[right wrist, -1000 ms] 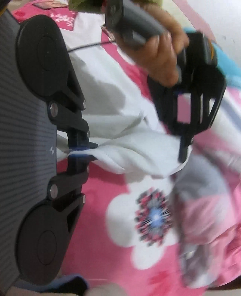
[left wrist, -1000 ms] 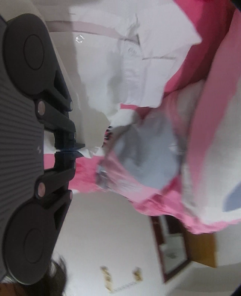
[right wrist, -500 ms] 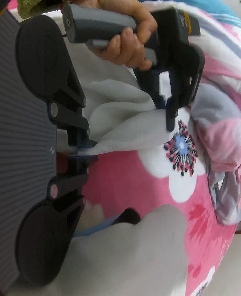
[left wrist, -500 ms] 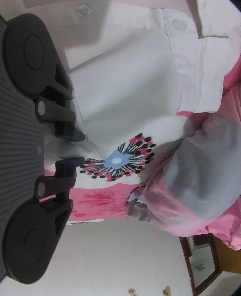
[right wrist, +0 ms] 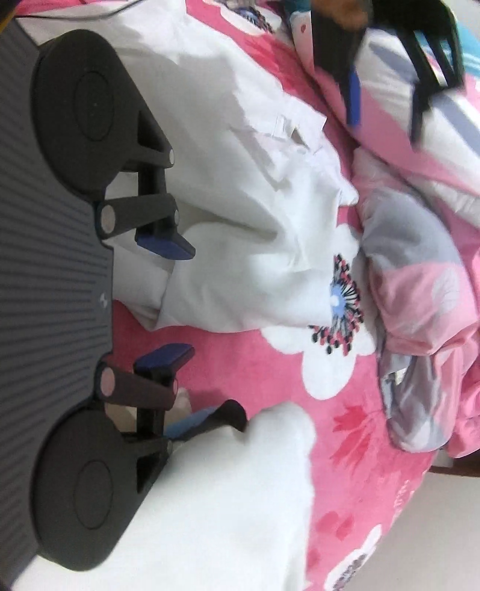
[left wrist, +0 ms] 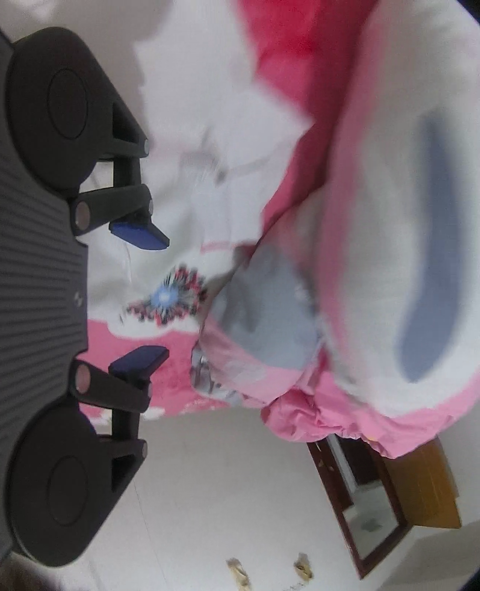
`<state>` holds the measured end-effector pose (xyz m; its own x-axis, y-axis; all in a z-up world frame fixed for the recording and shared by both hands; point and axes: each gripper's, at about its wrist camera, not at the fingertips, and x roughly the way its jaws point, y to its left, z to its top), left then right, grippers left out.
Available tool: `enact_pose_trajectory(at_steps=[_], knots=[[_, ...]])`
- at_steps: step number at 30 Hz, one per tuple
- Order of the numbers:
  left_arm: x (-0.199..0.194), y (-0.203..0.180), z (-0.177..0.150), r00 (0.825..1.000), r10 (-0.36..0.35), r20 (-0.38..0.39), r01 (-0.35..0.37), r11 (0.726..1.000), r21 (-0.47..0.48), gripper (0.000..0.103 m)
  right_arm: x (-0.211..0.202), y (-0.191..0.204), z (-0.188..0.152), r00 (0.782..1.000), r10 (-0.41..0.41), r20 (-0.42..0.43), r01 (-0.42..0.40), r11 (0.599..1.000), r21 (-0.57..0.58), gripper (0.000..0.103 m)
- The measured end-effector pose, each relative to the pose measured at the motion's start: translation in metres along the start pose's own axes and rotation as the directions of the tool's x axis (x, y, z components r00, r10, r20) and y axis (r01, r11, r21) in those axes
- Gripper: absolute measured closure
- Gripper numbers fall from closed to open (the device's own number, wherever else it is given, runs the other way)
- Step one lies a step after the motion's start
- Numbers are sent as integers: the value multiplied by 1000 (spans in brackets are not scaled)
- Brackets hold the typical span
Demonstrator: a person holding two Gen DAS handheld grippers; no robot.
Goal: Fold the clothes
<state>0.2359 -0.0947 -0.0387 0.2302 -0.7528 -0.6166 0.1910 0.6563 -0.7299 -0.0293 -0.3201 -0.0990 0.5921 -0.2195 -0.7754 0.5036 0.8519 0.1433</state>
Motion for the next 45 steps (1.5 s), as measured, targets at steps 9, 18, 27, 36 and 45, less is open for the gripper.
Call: enact_pose_trajectory(at_steps=[9,18,27,36,45], knots=[[-128,46,-12,951,285,-120,-272,956,109,44,-54,-8,2,950,309,-50,-297,940,166,52],[-88,89,-119,839,450,-305,-323,864,387,47,-9,33,-44,816,557,-155,-372,711,597,60],[-61,121,-144,848,464,-255,-373,865,335,86,0,59,-72,817,552,-166,-288,641,711,66],[-119,116,-76,898,393,-199,-314,887,339,102,-20,49,-66,856,492,-160,-278,699,659,66],[-93,147,-27,807,558,-194,-435,783,444,101,-34,44,-34,964,160,-214,-120,975,188,66]])
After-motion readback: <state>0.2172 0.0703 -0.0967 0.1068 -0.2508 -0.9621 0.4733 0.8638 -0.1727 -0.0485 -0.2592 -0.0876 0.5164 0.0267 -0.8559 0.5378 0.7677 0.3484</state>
